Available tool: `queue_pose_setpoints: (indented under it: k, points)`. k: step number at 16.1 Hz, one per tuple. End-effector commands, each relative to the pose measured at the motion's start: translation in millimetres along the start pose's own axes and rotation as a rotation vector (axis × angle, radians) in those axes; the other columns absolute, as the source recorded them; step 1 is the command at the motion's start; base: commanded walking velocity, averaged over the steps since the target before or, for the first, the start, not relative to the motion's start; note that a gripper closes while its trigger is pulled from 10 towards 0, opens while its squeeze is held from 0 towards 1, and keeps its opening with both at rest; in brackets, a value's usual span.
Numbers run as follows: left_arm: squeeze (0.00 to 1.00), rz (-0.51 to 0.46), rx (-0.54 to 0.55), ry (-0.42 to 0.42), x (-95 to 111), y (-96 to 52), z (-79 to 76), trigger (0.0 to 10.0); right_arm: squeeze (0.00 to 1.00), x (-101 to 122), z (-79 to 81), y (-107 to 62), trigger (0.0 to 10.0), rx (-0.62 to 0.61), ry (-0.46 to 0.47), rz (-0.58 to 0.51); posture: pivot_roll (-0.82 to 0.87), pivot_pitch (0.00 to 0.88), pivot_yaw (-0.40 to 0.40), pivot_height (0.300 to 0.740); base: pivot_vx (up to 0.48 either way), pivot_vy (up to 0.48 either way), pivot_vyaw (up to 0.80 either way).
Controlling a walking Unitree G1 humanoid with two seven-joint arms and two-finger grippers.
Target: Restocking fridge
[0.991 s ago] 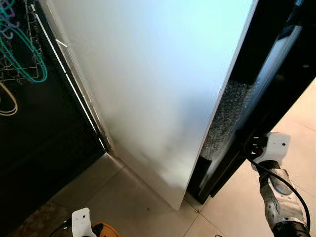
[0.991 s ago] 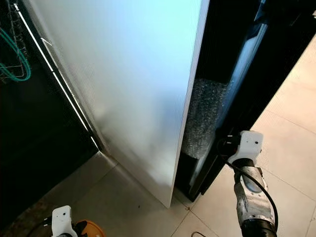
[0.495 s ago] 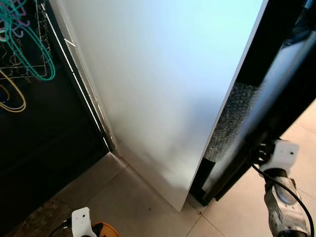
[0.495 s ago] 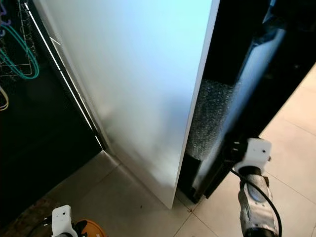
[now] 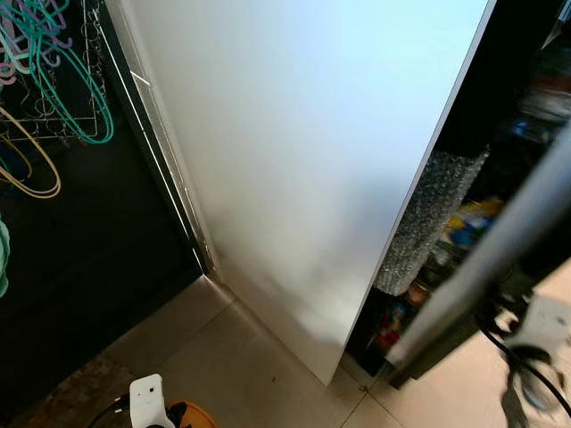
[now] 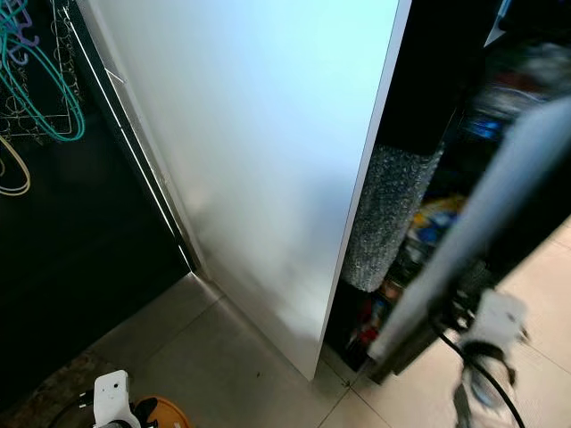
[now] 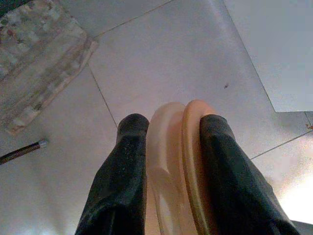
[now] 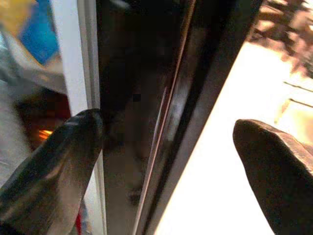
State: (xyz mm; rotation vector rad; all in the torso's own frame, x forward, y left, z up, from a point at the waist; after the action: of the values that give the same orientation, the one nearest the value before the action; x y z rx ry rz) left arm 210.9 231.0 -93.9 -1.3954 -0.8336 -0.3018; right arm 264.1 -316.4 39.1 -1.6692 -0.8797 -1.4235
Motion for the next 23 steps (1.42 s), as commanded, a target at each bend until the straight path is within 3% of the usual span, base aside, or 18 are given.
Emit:
queue_pose_setpoints:
  k: [1,4,6,9,12,13,15,16,19,23]
  points:
    - [0.0,0.051,0.0,0.019,-14.3,-2.6,1.1,10.0,0.0,-33.8,-30.1,-15.0,10.0,-0.12,-0.01,0.138,-0.07,0.093,0.008,0.74,0.0,0.0,0.0]
    - [0.0,0.049,-0.002,0.019,-13.0,-2.2,-0.3,10.0,0.0,-56.9,-46.3,-27.8,10.0,-0.199,-0.017,0.228,-0.07,0.091,0.007,0.74,0.0,0.0,0.0]
    - [0.0,0.047,-0.003,0.02,-12.0,-1.8,-0.9,10.0,0.0,-75.1,-45.4,-36.5,10.0,-0.185,0.002,0.307,-0.07,0.088,0.007,0.74,0.0,0.0,0.0]
    - [0.0,0.05,-0.005,0.02,-11.9,-1.7,-1.4,10.0,0.0,-101.7,-17.7,-46.9,10.0,-0.031,0.029,0.446,-0.07,0.089,0.01,0.74,0.0,0.0,0.0]
    - [0.0,0.056,-0.011,0.027,-12.0,-1.5,-1.8,10.0,0.0,-137.7,18.1,-74.0,10.0,0.19,-0.088,0.673,-0.08,0.093,0.009,0.74,0.0,0.0,0.0]
    - [0.0,0.057,-0.012,0.027,-12.0,-1.5,-1.9,10.0,0.0,-139.4,19.5,-75.7,10.0,0.203,-0.096,0.686,-0.07,0.093,0.008,0.74,0.0,0.0,0.0]
    - [0.0,0.063,-0.013,0.029,-13.2,-1.8,-1.2,10.0,0.0,-151.8,38.2,-93.0,10.0,0.366,-0.199,0.75,-0.07,0.095,0.007,0.74,0.0,0.0,0.0]
    - [0.0,0.066,-0.01,0.027,-14.4,-2.1,-0.1,10.0,0.0,-153.6,46.9,-97.1,10.0,0.41,-0.19,0.758,-0.05,0.103,0.007,0.74,0.0,0.0,0.0]
    - [0.0,0.08,-0.01,0.043,-19.5,-3.5,1.9,10.0,0.0,-156.4,70.5,-106.1,10.0,0.498,-0.188,0.771,-0.05,0.112,0.006,0.74,0.0,0.0,0.0]
    - [0.0,0.085,-0.009,0.049,-21.9,-4.2,2.4,10.0,0.0,-160.2,73.7,-111.1,10.0,0.429,-0.114,0.803,-0.05,0.113,0.005,0.74,0.0,-0.23,0.0]
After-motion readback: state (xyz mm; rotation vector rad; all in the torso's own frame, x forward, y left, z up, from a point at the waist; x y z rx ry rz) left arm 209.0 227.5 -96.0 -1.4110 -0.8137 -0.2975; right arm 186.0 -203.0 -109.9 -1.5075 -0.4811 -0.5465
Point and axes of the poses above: a point about 5 cm out from each wrist's last joint towards the gripper, its own y axis pointing out of the wrist towards the gripper, its own x axis along the axis of the wrist's last joint, z = x × y, the point moved 3 cm from there along y, pointing out of the wrist towards the gripper, and after that the axes turned 1 degree about -y, right-handed, at the moved point
